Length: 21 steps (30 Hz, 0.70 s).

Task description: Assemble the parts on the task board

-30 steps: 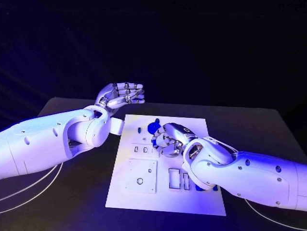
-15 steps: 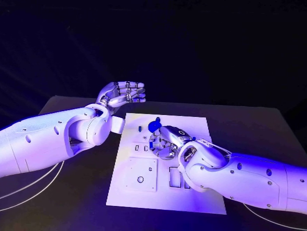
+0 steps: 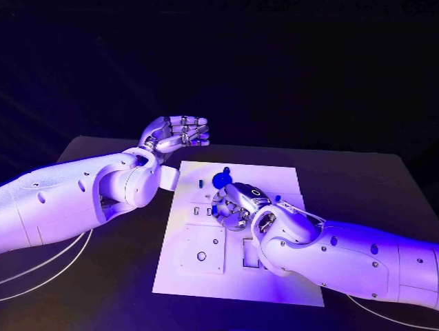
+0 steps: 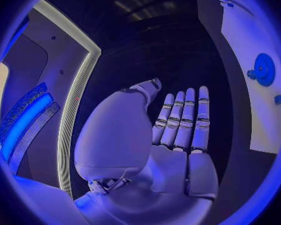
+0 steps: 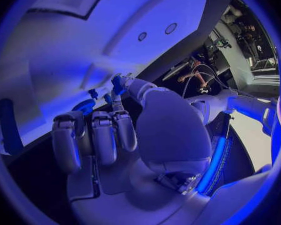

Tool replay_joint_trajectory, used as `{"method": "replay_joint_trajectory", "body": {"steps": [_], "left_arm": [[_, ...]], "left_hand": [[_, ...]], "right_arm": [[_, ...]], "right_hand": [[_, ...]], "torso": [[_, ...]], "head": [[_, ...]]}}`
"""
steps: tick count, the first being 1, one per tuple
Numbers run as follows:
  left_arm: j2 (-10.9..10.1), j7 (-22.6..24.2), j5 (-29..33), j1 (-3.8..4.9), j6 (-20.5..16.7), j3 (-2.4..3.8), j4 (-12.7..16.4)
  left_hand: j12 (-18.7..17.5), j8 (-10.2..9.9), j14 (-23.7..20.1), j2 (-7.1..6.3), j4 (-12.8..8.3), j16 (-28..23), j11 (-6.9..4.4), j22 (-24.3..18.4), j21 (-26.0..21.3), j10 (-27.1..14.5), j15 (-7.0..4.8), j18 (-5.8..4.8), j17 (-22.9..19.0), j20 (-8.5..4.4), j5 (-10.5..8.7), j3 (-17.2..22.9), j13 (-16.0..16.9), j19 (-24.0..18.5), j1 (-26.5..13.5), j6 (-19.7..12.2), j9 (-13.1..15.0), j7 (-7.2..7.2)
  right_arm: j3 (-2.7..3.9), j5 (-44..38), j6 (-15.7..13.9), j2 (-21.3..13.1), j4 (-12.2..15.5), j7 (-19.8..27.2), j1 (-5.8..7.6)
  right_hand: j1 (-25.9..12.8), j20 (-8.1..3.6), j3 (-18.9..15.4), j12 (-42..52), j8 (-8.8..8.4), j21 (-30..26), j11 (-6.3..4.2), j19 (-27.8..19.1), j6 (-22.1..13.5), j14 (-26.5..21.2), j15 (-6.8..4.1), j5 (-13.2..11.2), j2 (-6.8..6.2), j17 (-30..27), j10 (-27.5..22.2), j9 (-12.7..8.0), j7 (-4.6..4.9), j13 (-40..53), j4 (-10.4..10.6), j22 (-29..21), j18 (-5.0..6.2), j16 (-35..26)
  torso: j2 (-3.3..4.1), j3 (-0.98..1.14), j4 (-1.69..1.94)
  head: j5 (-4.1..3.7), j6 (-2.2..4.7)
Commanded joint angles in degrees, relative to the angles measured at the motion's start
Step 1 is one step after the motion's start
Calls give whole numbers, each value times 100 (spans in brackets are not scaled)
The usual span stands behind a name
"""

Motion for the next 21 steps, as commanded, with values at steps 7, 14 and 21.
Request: {"method": "replay_joint_trajectory", "body": {"steps": [7,14,21], "left_arm": [[4,24,2,3,110,4,11],[2,23,2,3,113,4,9],[-3,20,2,3,113,3,9]], "left_hand": [[-27,-27,-40,4,2,-31,14,-7,21,-30,-6,67,5,0,-17,34,0,-22,-61,-42,-2,362],[-27,-27,-40,4,2,-31,14,-7,21,-30,-6,67,5,0,-17,34,0,-22,-61,-42,-2,362],[-27,-27,-40,4,2,-31,14,-7,21,-30,-6,67,5,0,-17,34,0,-22,-61,-42,-2,362]], "right_arm": [[-5,-272,87,69,-114,-77,-40],[-8,-328,95,92,-167,-98,-61],[-9,-343,117,92,-187,-103,-65]], "right_hand": [[-38,-36,20,-6,44,25,-45,599,13,559,-32,4,-6,1340,69,12,-11,915,-16,1507,-39,-6],[-72,-36,6,-15,39,25,-41,599,-11,559,-30,-11,-43,1340,62,12,-6,907,-22,1507,-39,-7],[-116,-30,-16,-51,23,25,-29,599,-68,555,-22,-68,-129,1322,29,8,8,876,-51,1507,-39,-13]], "torso": [[2,-1,-6],[-1,-1,-6],[2,0,-11]], "head": [[15,-15],[28,-23],[37,-24]]}}
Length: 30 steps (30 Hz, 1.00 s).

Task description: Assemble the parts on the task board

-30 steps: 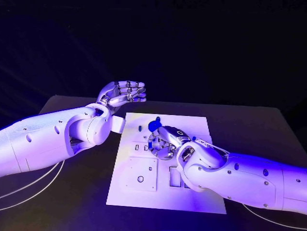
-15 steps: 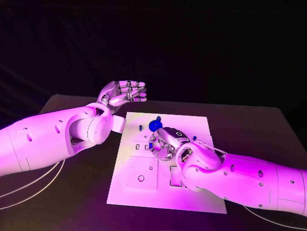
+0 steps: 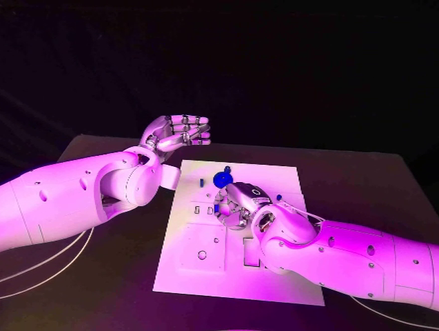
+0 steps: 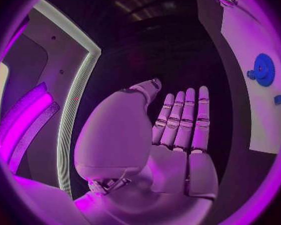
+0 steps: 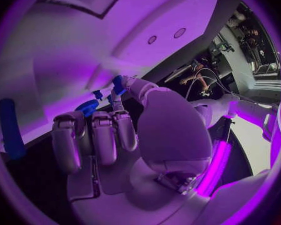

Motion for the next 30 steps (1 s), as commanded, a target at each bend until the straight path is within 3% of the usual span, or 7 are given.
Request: {"method": "replay_joint_trajectory", "body": {"steps": [1,13,26,27,28,29,30], "left_arm": [[6,31,2,3,97,4,8],[7,27,2,3,104,4,3],[1,21,2,3,105,3,1],[1,21,2,3,106,3,0],[1,19,2,3,108,3,-3],[1,18,2,3,109,3,-5],[1,17,2,3,110,3,-6]], "left_hand": [[-27,-27,-40,4,2,-31,14,-8,21,-30,-6,67,6,0,-17,34,0,-22,-61,-42,-2,362],[-29,-26,-44,2,-6,-33,13,-10,23,-31,-5,67,13,1,-17,41,1,-27,-73,-44,-1,361],[-29,-26,-44,2,-6,-33,13,-10,23,-31,-5,67,13,1,-17,41,1,-27,-73,-44,-1,361],[-29,-26,-44,2,-6,-33,13,-10,23,-31,-5,67,13,1,-17,41,1,-27,-73,-44,-1,361],[-29,-26,-44,2,-6,-33,13,-10,23,-31,-5,67,13,1,-17,41,1,-27,-73,-44,-1,361],[-29,-26,-44,2,-6,-33,13,-10,23,-31,-5,67,13,1,-17,41,1,-27,-73,-44,-1,361],[-29,-26,-44,2,-6,-33,13,-10,23,-31,-5,67,13,1,-17,41,1,-27,-73,-44,-1,361]], "right_arm": [[-7,-116,102,5,-7,-33,-12],[-8,-111,127,17,1,6,-13],[-10,-93,85,14,3,62,-13],[-10,-88,81,14,4,74,-13],[-10,-77,75,13,4,97,-13],[-10,-72,74,12,4,108,-13],[-10,-67,71,11,5,120,-13]], "right_hand": [[-19,-29,4,-33,-11,25,-26,599,-61,555,-20,-34,-45,1320,22,-14,10,864,-39,1508,-39,-14],[-140,6,-67,-72,-87,25,27,599,-222,551,24,-167,-229,1301,-18,-51,68,831,-50,1508,-39,-20],[-194,48,-154,-129,-188,25,81,599,-399,548,71,-339,-345,1289,-77,-109,125,780,-45,1508,-39,-24],[-209,57,-186,-143,-223,25,93,599,-457,546,81,-377,-366,1283,-92,-128,138,767,-34,1508,-39,-26],[-267,92,-442,-186,-347,25,136,599,-644,548,119,-389,-441,1292,-136,-202,180,727,31,1508,-39,-24],[-253,103,-551,-190,-361,25,139,599,-654,548,123,-407,-431,1292,-141,-217,190,724,53,1508,-39,-24],[-148,127,-914,-204,-408,25,160,599,-689,548,137,-499,-347,1294,-159,-265,203,710,129,1508,-39,-23]], "torso": [[1,3,-4],[0,1,0],[2,0,-1],[1,0,-2],[0,0,-1],[0,0,-1],[-1,-1,-2]], "head": [[4,0],[-4,-1],[-8,-8],[-7,-8],[-6,-9],[-6,-9],[-8,-9]]}}
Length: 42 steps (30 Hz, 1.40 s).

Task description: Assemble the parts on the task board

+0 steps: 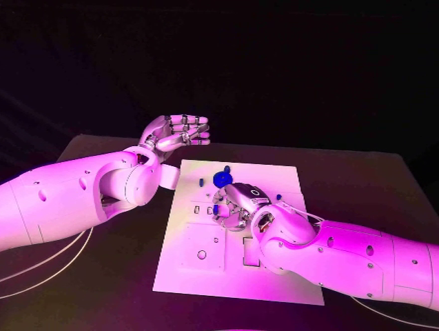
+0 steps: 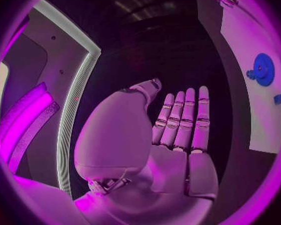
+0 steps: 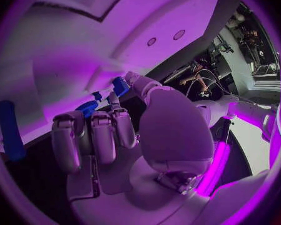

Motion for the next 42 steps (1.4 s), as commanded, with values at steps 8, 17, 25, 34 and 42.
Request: {"method": "replay_joint_trajectory", "body": {"steps": [8,17,25,34,42], "left_arm": [[14,6,-6,3,100,2,-13],[33,-576,-584,4,121,0,-149],[9,-2141,-2174,10,837,3,-267],[87,-4094,-3669,41,2178,25,-255],[294,-5009,-4751,64,3068,27,-323]], "left_hand": [[-29,-26,-44,2,-6,-33,13,-6,23,-31,-5,67,6,1,-17,41,1,-27,-73,-44,-1,360],[126,-4,413,-51,52,437,-69,112,325,216,-145,81,291,-116,-27,-44,72,278,-369,-41,24,324],[2665,1220,992,106,530,3641,-549,1037,1981,557,-710,32,2143,-643,-2,-420,1670,1048,-1004,94,642,-4],[5202,2524,3382,200,541,6625,-816,3237,4696,126,-965,-54,5759,-969,0,-494,3299,1674,-1526,-120,1377,-340],[6609,3012,3976,286,548,7068,-1035,5062,5883,1415,-1165,-341,6885,-1149,-10,-547,5087,2580,-1777,116,1683,-575]], "right_arm": [[-1,-17,-281,-61,75,209,-4],[67,280,-503,-428,457,603,170],[142,1940,-328,-1224,946,1300,577],[166,3625,-168,-2131,1240,1538,1012],[168,4019,-125,-2455,1120,1544,1166]], "right_hand": [[874,82,-1931,-87,-242,25,95,600,-138,546,109,-358,261,1288,-91,-265,73,652,931,1505,-39,-24],[1171,116,-2181,-144,-349,-29,149,569,-451,535,152,-284,181,1245,-150,-438,144,589,1266,1471,-24,-38],[1267,130,-1992,-216,-274,-376,144,370,-294,497,154,179,452,1098,-244,-449,137,516,1246,1257,69,-90],[1253,124,-1941,-225,-258,-438,137,337,-268,490,148,232,512,1073,-258,-456,129,505,1238,1220,84,-100],[1242,123,-1936,-224,-249,-434,134,339,-252,493,145,245,517,1085,-258,-455,125,505,1237,1223,83,-97]], "torso": [[2,3,0],[-32,22,-2],[-134,64,5],[-223,101,-10],[-251,131,-20]], "head": [[-9,7],[-13,48],[-12,33],[19,4],[56,-34]]}}
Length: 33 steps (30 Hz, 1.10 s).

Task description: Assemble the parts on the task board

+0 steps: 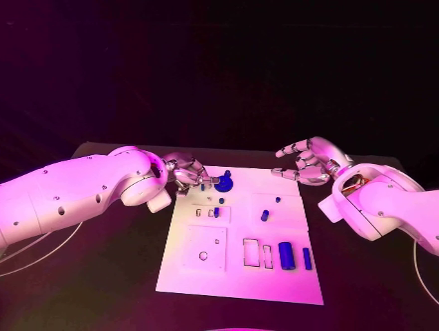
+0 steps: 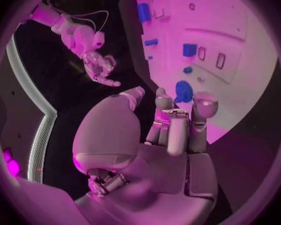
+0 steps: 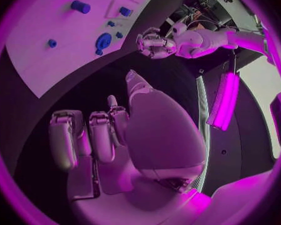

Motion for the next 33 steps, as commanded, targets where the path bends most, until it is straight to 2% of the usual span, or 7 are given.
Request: {"method": "replay_joint_trajectory", "body": {"steps": [1,3,4,7,12,19,33], "left_arm": [[94,-898,-1070,24,916,6,-42],[171,-985,-1253,35,1023,6,-86],[205,-1012,-1318,39,1060,5,-105],[331,-1085,-1506,55,1189,0,-177],[512,-1144,-1693,80,1310,-18,-287],[734,-1178,-1786,106,1467,-66,-466],[976,-1193,-1752,113,1646,-154,-678]], "left_hand": [[228,142,386,-1,-5,36,-44,173,115,206,-52,-121,933,-39,12,-86,323,72,-136,44,115,-71],[307,256,395,-16,-2,40,-75,224,156,262,-81,-128,949,-65,9,-157,430,78,-218,52,229,-106],[318,297,399,-25,1,41,-82,247,171,264,-88,-131,958,-74,4,-207,443,81,-288,49,277,-114],[341,350,407,-31,5,46,-93,289,200,271,-101,-138,979,-88,-2,-327,475,86,-447,13,364,-126],[321,372,406,-21,8,43,-97,316,219,234,-105,-141,979,-94,-56,-480,449,79,-630,-32,440,-131],[302,375,410,-16,9,46,-95,357,240,205,-105,-148,992,-94,-95,-572,421,89,-727,-57,480,-131],[261,369,406,-6,6,42,-93,375,248,155,-103,-152,982,-92,-96,-588,353,94,-738,-71,487,-128]], "right_arm": [[-1,518,147,-52,-68,172,24],[-1,546,155,-77,-111,161,37],[-1,554,157,-83,-128,158,41],[-1,572,168,-89,-187,145,55],[-1,572,184,-77,-271,120,67],[-2,561,203,-51,-348,97,73],[-2,525,246,2,-418,63,73]], "right_hand": [[0,41,33,-24,34,-10,-10,338,29,495,24,20,53,1088,-34,-5,-7,507,5,1226,83,-18],[-4,41,33,-25,36,-5,-11,342,32,494,23,23,52,1086,-35,-5,-8,506,5,1229,82,-19],[-4,41,33,-25,36,-5,-11,342,32,494,23,23,52,1086,-35,-5,-8,506,5,1229,82,-19],[-4,41,33,-25,36,-5,-11,342,32,494,23,23,52,1086,-35,-5,-8,506,5,1229,82,-19],[-9,40,32,-23,39,5,-12,347,37,495,23,27,49,1091,-34,-4,-9,507,5,1235,79,-18],[-9,40,32,-23,39,5,-12,347,37,495,23,27,49,1091,-34,-4,-9,507,5,1235,79,-18],[-22,39,28,-28,43,1,-13,345,43,496,21,32,42,1094,-38,-5,-11,502,7,1233,80,-17]], "torso": [[-11,19,-3],[-7,20,4],[-4,14,6],[4,13,1],[9,9,-11],[6,6,-9],[4,0,-4]], "head": [[15,-14],[14,-22],[13,-22],[22,-29],[37,-49],[38,-93],[10,-135]]}}
